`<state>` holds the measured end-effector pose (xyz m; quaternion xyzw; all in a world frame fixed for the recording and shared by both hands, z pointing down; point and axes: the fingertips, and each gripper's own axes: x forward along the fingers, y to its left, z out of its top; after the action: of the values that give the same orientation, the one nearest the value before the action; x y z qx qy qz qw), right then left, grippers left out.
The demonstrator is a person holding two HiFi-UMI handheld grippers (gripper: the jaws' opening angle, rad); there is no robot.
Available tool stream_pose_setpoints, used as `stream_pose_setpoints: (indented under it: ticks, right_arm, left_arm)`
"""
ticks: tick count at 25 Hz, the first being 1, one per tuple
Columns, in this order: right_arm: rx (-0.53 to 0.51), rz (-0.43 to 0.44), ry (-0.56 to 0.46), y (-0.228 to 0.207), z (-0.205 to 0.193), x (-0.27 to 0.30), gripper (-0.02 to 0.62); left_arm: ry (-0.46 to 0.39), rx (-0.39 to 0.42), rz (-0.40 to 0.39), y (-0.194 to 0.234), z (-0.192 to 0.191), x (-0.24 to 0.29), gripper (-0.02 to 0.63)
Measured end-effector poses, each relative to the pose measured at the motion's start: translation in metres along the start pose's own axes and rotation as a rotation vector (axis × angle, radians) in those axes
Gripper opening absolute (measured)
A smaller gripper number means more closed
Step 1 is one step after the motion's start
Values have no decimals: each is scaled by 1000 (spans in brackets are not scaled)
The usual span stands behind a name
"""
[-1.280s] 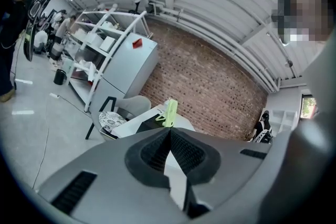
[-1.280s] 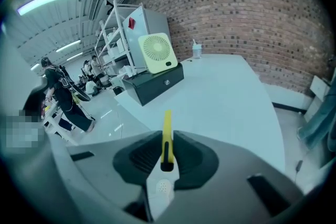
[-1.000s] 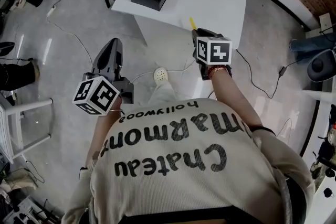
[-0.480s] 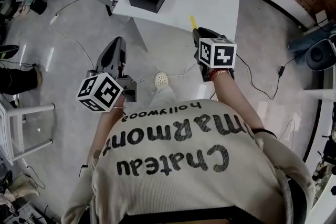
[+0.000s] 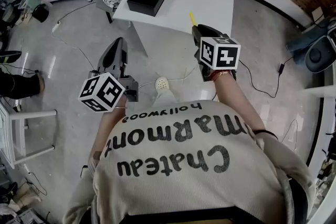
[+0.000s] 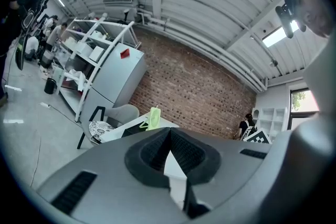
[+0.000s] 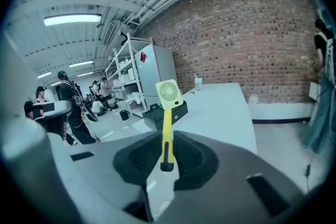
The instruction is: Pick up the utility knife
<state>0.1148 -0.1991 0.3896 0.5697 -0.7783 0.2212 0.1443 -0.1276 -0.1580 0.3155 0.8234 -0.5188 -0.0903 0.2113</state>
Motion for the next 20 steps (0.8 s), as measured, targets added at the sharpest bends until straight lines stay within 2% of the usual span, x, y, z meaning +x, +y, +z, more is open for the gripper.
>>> stream_pose_setpoints:
  ticks: [8,20]
  right_arm:
    - [17,7,-83,5,20,-33,66]
    - [-9,28,-207,14,47,-87,66]
  left_arm:
    - [-9,7,-24,-17,1,-10,0]
    - [-38,28,-57,-50,1,-26,0]
